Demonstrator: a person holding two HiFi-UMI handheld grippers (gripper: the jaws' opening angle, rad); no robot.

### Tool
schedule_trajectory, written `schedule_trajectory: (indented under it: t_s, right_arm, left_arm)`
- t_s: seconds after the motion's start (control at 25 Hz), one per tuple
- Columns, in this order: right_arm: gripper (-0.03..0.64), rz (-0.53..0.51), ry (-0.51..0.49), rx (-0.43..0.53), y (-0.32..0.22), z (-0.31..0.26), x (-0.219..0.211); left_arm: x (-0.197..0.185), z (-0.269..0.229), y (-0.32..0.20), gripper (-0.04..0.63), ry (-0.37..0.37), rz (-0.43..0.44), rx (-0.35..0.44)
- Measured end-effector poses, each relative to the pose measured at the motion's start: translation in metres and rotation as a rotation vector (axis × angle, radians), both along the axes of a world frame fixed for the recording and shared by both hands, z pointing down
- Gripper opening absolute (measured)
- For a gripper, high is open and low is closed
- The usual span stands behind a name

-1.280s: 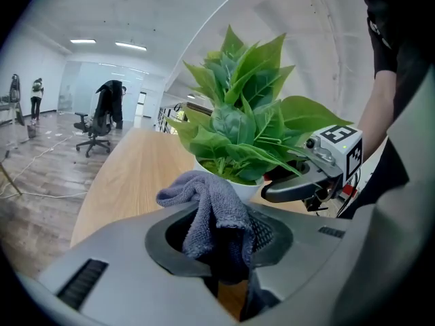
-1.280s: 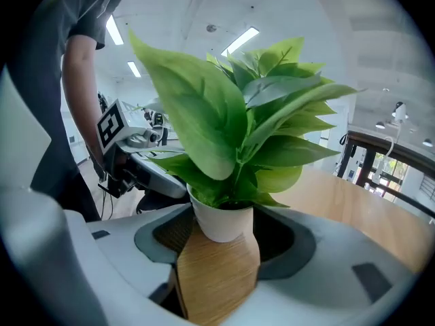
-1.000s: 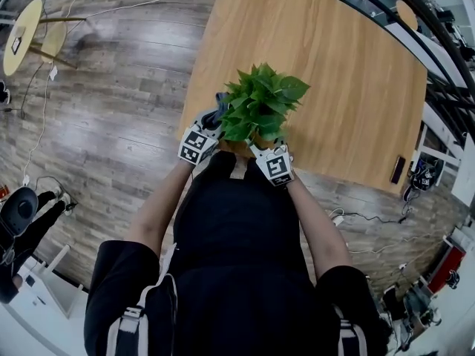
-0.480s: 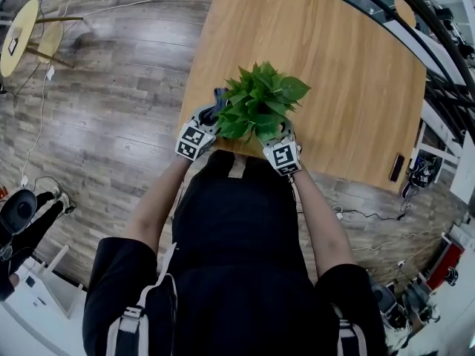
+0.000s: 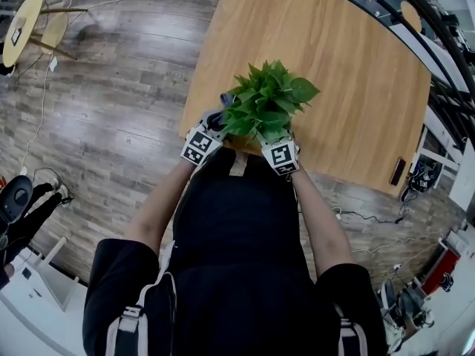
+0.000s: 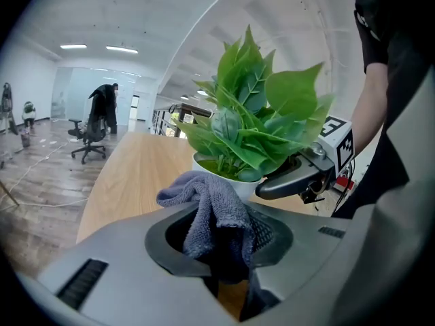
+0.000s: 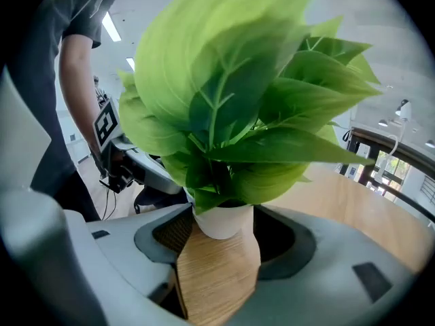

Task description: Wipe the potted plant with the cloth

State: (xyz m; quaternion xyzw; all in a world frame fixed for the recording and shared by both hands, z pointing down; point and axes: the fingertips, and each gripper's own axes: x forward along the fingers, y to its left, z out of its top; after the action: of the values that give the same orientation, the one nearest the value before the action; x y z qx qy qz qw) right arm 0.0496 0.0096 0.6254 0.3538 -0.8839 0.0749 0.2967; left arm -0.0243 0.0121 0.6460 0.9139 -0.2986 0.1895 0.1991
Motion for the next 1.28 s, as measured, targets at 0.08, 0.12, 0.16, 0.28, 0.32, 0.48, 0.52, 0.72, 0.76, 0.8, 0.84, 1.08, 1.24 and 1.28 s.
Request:
schedule_trajectory:
  t_s: [0.08,0.12,0.16,0.28,0.32,0.48,0.52,0.72,0.76,0.8,0.84,1.08,1.24,1.28]
  right_arm:
    - [0.261,0.002,0.000,0.001,0.000,0.000,-0.001]
    - [0.261,0.003,0.000,0.001,0.000,0.000,-0.001]
    - [0.261,0.005,0.001,0.001,0.000,0.001,-0.001]
    - [0.261,0.023,-0.003,-0.002,0.004,0.000,-0.003]
    - [0.261,0.029,-0.008,-0.004,0.006,-0.001,-0.003]
    - [0.261,0.019,-0.023,-0.009,0.020,-0.001,-0.008]
    - [0.261,0.012,-0.021,-0.010,0.022,-0.002,-0.011]
    - [0.261,-0.001,-0.024,-0.040,0.027,0.003,-0.014]
    - [0.261,0.021,-0.015,-0.037,0.025,0.005,-0.007]
    - [0.261,0.051,-0.006,-0.032,0.022,0.007,0.001]
    - [0.261,0.083,0.001,-0.025,0.018,0.008,0.010]
    - [0.262,-0.042,0.032,0.058,0.006,-0.005,-0.002]
    - [0.270,-0.049,0.020,0.040,0.008,-0.003,-0.010]
    - [0.270,-0.034,0.020,0.041,0.007,-0.003,-0.010]
  left_arm:
    - [0.000,-0.001,0.005,0.127,0.015,-0.024,-0.009]
    - [0.001,-0.001,0.007,0.127,0.020,-0.032,-0.013]
    - [0.001,-0.001,0.008,0.127,0.024,-0.037,-0.015]
    - [0.001,-0.001,0.010,0.127,0.026,-0.043,-0.017]
    - [0.001,0.000,0.009,0.127,0.025,-0.046,-0.018]
    - [-0.005,0.000,-0.001,0.127,0.026,-0.080,-0.019]
    - [-0.008,0.000,-0.005,0.127,0.026,-0.087,-0.019]
    - [-0.019,0.003,-0.019,0.127,0.042,-0.127,-0.059]
    - [-0.020,0.005,-0.018,0.127,0.041,-0.130,-0.064]
    - [-0.021,0.006,-0.018,0.127,0.039,-0.133,-0.067]
    - [-0.022,0.007,-0.018,0.127,0.036,-0.133,-0.068]
    - [-0.019,0.007,-0.022,0.127,0.006,-0.092,-0.052]
    - [-0.016,0.006,-0.022,0.127,-0.004,-0.080,-0.036]
    - [-0.016,0.006,-0.022,0.127,-0.006,-0.076,-0.034]
